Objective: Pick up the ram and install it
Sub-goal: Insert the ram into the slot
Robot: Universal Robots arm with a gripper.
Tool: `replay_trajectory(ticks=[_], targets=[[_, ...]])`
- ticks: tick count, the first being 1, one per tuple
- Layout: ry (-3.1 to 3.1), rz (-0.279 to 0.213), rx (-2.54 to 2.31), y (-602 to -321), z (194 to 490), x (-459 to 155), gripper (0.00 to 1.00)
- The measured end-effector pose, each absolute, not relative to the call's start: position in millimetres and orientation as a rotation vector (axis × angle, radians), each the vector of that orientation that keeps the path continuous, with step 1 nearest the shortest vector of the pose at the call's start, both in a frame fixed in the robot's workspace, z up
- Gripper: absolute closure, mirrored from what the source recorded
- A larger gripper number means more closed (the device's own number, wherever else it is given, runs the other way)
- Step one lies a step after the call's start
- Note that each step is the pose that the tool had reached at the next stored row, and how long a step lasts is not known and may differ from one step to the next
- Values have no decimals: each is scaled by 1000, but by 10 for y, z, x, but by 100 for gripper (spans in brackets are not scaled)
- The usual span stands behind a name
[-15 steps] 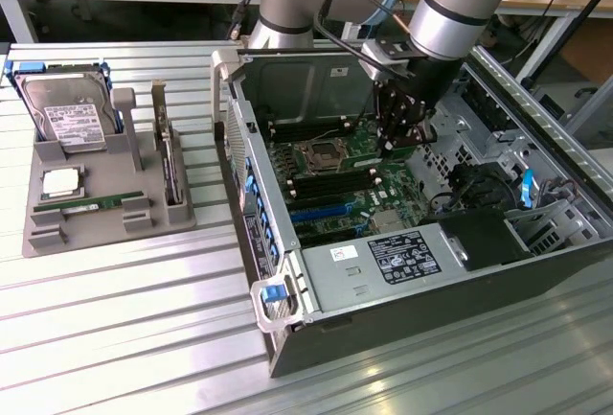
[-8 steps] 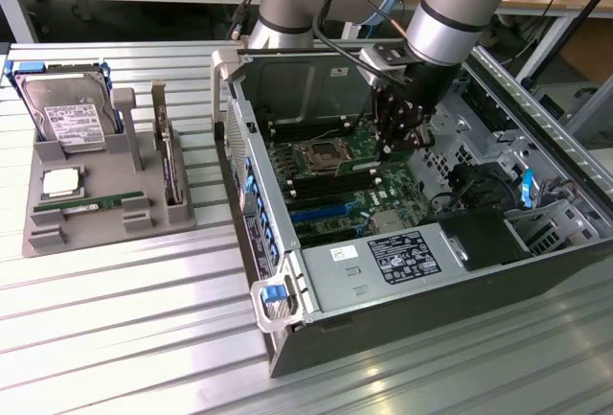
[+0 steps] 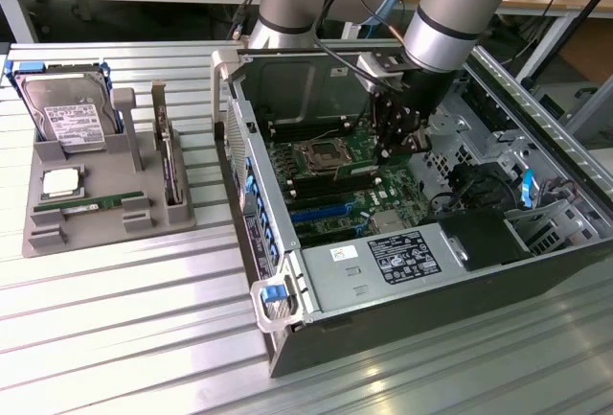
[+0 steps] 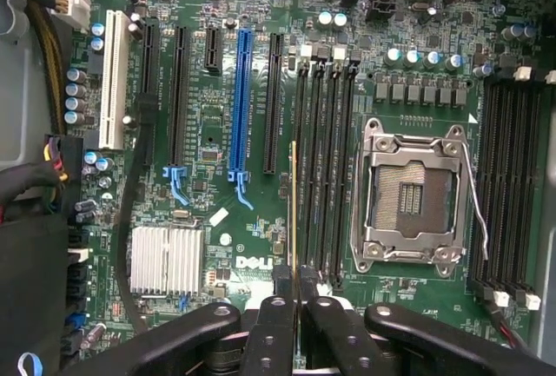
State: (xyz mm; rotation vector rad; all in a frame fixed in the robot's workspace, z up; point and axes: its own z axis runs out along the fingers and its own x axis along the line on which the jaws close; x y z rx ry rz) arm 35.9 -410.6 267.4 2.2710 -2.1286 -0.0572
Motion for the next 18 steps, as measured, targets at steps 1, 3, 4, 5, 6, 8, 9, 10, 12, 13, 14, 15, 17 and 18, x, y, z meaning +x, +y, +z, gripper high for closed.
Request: replay_trajectory(ticks=[1, 3, 4, 5, 6, 8, 9, 10, 12, 13, 14, 15, 17, 18], targets=[[-2129, -57, 2271, -4105, 2664, 359, 88], [-2129, -57, 2271, -4105, 2629, 359, 88], [-2129, -57, 2271, -4105, 2619, 359, 88], [-2129, -57, 2271, -4105, 2610, 359, 88], [-2129, -57, 2271, -4105, 2600, 359, 88], [-2129, -57, 2271, -4105, 2581, 359, 88], [-2129, -57, 2271, -4105, 2575, 359, 88], [-2129, -57, 2271, -4105, 2569, 359, 88], [-2129, -57, 2271, -4106, 2550, 359, 88], [-2129, -57, 2271, -4105, 2540, 359, 88], [-2129, -57, 2271, -4106, 2531, 359, 88], [-2129, -57, 2271, -4106, 2519, 359, 88], [-2129, -57, 2271, -4106, 2498, 359, 88], [-2129, -57, 2271, -4105, 2487, 359, 88]])
